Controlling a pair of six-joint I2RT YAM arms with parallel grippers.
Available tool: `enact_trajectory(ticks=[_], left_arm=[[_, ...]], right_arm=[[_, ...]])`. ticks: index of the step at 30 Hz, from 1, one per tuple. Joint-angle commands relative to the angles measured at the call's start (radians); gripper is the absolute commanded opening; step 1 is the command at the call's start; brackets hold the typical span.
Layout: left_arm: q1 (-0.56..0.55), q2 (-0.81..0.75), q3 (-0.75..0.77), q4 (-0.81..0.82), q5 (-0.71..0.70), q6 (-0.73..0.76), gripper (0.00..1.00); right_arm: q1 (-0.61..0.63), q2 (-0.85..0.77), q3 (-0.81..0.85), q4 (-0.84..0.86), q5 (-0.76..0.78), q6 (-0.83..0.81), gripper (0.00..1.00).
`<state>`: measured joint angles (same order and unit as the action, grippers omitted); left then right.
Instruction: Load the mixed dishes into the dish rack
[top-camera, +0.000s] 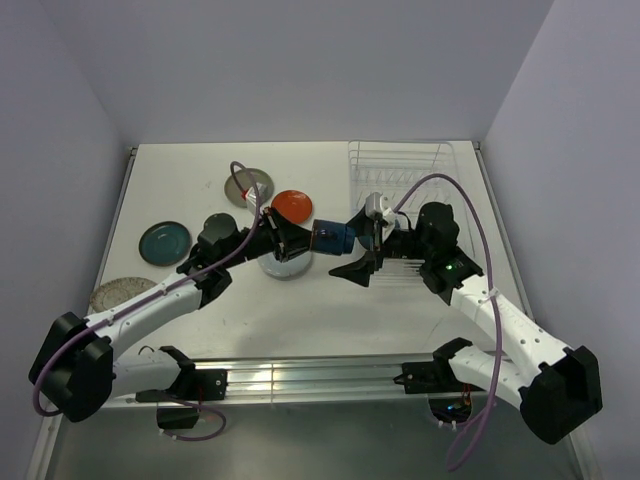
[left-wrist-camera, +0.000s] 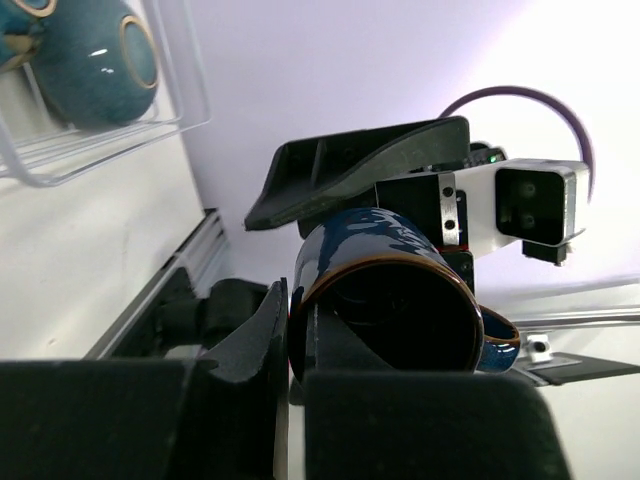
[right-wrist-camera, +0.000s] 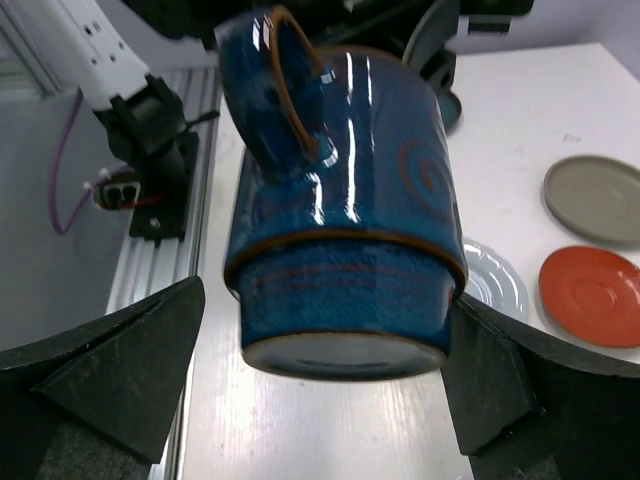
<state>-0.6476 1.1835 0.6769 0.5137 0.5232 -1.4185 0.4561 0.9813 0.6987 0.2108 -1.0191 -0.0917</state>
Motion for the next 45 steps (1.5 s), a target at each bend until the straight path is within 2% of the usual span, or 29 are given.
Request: enact_trajectory(ticks=[1,8,13,17,20,23,26,28,29,31,32,33,35,36,38,39,41,45], left_arm=[[0.000,0.014,-0.022,0.244,-0.035,-0.114,0.00],[0.000,0.051,-0.082,0.391,-0.057,-0.210,0.00],[0.000,0.053,-0.094,0.408,-0.068,-0.224,0.00],[0.000,0.057,-0.097,0.405,-0.071,-0.220,0.00],[0.000,0.068,-0.106,0.422,-0.068,-0.230,0.00],[0.000,0.080,-0.112,0.447,-0.068,-0.238,0.00],[0.000,0.090,-0.112,0.454,-0.068,-0.238,0.00],[0.000,0.094,-0.112,0.453,-0.066,-0.237,0.00],[0.002,0.097,-0.112,0.454,-0.065,-0.237,0.00],[0.000,0.103,-0.115,0.460,-0.058,-0.238,0.00],[0.000,0.103,-0.117,0.471,-0.058,-0.240,0.01],[0.000,0.107,-0.117,0.473,-0.055,-0.241,0.05],[0.000,0.105,-0.117,0.470,-0.049,-0.235,0.13],[0.000,0.100,-0.117,0.462,-0.049,-0.231,0.21],[0.002,0.090,-0.117,0.433,-0.048,-0.211,0.30],[0.003,0.078,-0.117,0.424,-0.049,-0.206,0.41],[0.009,0.058,-0.122,0.396,-0.046,-0.189,0.51],[0.028,0.018,-0.128,0.343,-0.048,-0.158,0.59]], right_arm=[[0.009,0.000,-0.002,0.189,-0.027,0.148,0.99],[0.006,0.025,0.010,0.259,0.022,0.198,0.99],[0.006,0.045,0.013,0.335,0.024,0.257,0.98],[0.004,0.054,0.005,0.377,0.011,0.302,0.94],[0.004,0.056,-0.007,0.421,0.004,0.331,0.88],[0.004,0.057,-0.004,0.415,0.001,0.328,0.78],[0.004,0.060,-0.004,0.424,-0.012,0.334,0.64],[0.004,0.060,-0.002,0.421,-0.022,0.331,0.49],[0.004,0.062,0.001,0.417,-0.025,0.322,0.36],[0.004,0.063,0.004,0.400,-0.036,0.305,0.22],[0.004,0.062,0.004,0.394,-0.039,0.300,0.08],[0.004,0.063,0.005,0.375,-0.041,0.294,0.01],[0.001,0.062,0.015,0.351,-0.042,0.271,0.00],[-0.002,0.059,0.016,0.334,-0.045,0.265,0.00],[-0.007,0.057,0.022,0.320,-0.052,0.256,0.00],[-0.013,0.056,0.022,0.312,-0.053,0.254,0.00],[-0.017,0.054,0.025,0.302,-0.055,0.245,0.00],[-0.028,0.053,0.027,0.263,-0.055,0.221,0.00]])
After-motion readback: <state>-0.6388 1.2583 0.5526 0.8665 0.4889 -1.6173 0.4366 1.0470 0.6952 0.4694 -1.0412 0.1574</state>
